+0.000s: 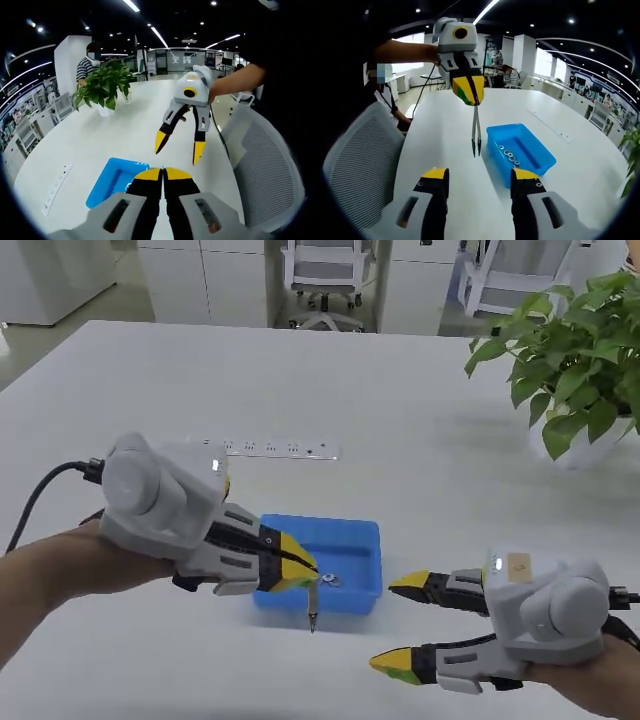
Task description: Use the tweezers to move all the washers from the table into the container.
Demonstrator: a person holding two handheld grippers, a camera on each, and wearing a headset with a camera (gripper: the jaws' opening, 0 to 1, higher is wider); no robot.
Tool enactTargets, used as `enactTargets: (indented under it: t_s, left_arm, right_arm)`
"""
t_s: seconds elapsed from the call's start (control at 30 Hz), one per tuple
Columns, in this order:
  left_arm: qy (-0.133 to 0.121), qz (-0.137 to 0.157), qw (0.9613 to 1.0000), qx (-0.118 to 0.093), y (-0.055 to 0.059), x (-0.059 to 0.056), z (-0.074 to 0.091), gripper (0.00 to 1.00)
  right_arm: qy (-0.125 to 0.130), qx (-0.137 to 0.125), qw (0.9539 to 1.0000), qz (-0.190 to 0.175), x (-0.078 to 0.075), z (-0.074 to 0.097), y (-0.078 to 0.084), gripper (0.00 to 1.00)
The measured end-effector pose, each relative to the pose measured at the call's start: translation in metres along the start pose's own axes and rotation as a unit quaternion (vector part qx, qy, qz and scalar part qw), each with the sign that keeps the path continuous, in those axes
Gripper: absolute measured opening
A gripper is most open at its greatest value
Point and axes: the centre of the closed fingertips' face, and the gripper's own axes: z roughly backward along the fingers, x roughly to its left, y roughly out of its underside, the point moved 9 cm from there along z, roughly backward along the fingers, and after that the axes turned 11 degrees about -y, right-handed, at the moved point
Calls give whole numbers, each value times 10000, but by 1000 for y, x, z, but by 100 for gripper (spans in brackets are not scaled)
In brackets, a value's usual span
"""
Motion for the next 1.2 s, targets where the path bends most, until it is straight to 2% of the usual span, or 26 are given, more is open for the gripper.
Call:
enactTargets:
  t_s: [0.3, 0.67, 0.9, 1.2]
  left_arm:
    - [43, -51, 10000, -59, -2, -6, -1, 5]
    - [155, -152, 9997, -97, -5, -14, -2, 5]
    - [242, -201, 9994, -151, -10, -19, -5, 5]
    - [360, -196, 9990, -188, -8, -22, -3, 5]
  right_arm:
    - [-182, -106, 9996, 200, 4, -16, -7, 37]
    - [-374, -170, 9983, 416, 6, -31, -13, 27]
    - [-576, -99, 9966, 583, 6, -41, -13, 20]
    - [-722, -54, 9948, 713, 4, -48, -15, 15]
